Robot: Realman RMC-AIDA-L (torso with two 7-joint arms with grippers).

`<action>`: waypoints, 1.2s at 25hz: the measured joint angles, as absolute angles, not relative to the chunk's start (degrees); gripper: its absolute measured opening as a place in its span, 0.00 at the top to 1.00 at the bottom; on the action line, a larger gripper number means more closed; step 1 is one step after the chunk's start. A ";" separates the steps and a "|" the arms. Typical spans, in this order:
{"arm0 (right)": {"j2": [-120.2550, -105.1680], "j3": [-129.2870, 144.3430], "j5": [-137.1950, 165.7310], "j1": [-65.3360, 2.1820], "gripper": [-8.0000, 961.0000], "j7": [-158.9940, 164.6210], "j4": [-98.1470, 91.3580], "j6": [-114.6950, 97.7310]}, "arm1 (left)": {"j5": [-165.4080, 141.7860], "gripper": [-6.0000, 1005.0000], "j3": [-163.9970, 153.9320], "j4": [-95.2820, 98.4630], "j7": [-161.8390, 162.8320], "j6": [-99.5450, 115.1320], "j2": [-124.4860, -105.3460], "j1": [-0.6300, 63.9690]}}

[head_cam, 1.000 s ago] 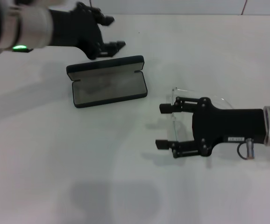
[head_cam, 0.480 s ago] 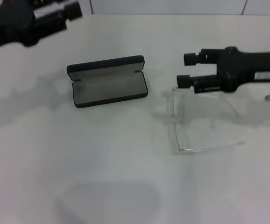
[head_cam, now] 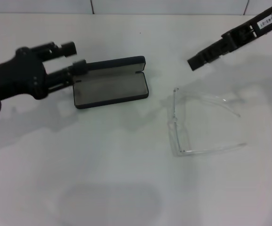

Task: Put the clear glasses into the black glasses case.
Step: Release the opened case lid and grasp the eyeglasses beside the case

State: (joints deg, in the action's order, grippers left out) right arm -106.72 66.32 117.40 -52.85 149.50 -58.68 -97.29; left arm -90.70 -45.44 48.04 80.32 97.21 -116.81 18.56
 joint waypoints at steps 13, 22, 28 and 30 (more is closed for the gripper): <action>-114.71 66.05 142.57 -67.35 0.19 161.43 -49.12 -102.43 | -96.49 0.42 -45.35 47.92 78.03 91.74 -117.88 18.69; -116.11 70.21 144.12 -70.71 0.19 162.63 -39.71 -94.20 | -97.82 0.42 -45.55 47.90 76.93 89.48 -118.55 19.54; -116.14 72.03 143.40 -71.08 0.19 162.71 -35.35 -89.07 | -98.00 0.42 -45.61 47.90 76.85 88.02 -119.19 20.37; -116.16 73.10 142.31 -71.00 0.19 162.68 -33.77 -86.66 | -98.00 0.42 -45.62 47.79 76.74 87.96 -119.23 20.61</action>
